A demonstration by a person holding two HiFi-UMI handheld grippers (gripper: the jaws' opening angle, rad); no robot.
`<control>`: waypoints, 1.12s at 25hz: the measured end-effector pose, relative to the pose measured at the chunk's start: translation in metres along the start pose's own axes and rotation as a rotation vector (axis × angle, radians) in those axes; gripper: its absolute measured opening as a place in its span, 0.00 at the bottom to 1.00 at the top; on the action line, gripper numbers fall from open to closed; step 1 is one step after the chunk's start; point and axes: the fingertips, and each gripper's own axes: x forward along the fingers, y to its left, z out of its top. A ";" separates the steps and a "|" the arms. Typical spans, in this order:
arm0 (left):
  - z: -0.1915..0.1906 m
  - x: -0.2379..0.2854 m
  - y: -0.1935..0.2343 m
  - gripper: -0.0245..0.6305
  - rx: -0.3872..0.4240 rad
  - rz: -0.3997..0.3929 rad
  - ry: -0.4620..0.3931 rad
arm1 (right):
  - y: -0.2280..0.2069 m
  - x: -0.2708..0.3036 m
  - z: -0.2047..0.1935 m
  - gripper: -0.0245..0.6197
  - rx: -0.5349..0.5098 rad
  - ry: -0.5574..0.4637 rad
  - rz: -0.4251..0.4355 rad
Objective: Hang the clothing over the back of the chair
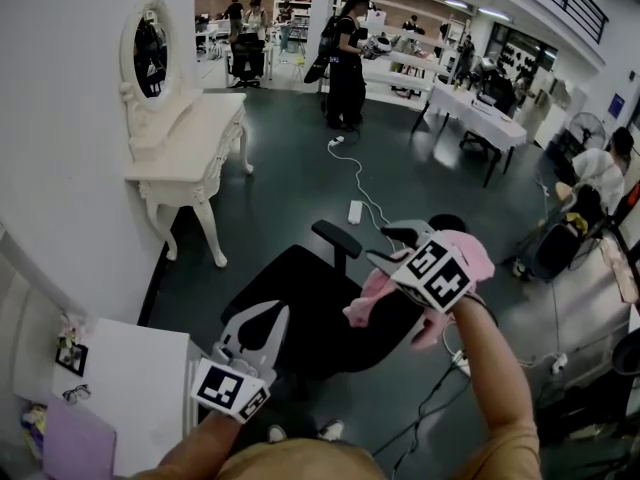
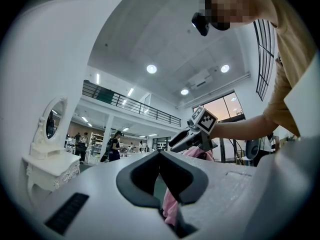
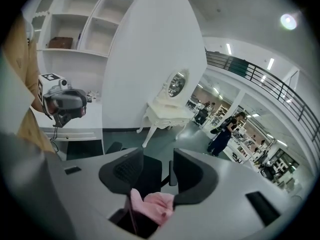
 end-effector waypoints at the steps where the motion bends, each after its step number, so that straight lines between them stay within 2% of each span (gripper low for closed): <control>1: 0.001 -0.001 0.000 0.04 0.002 0.001 0.002 | 0.000 -0.003 0.001 0.33 0.008 -0.012 -0.009; 9: 0.010 0.004 -0.011 0.04 0.033 -0.015 0.000 | -0.002 -0.041 -0.002 0.19 0.040 -0.102 -0.068; 16: 0.024 0.009 -0.024 0.04 0.068 -0.020 -0.011 | -0.009 -0.107 -0.006 0.06 0.059 -0.236 -0.214; 22: 0.039 0.019 -0.037 0.04 0.094 -0.025 -0.031 | -0.021 -0.179 -0.019 0.05 0.155 -0.366 -0.337; 28: 0.051 0.028 -0.045 0.04 0.117 -0.023 -0.053 | -0.026 -0.230 -0.047 0.04 0.174 -0.450 -0.423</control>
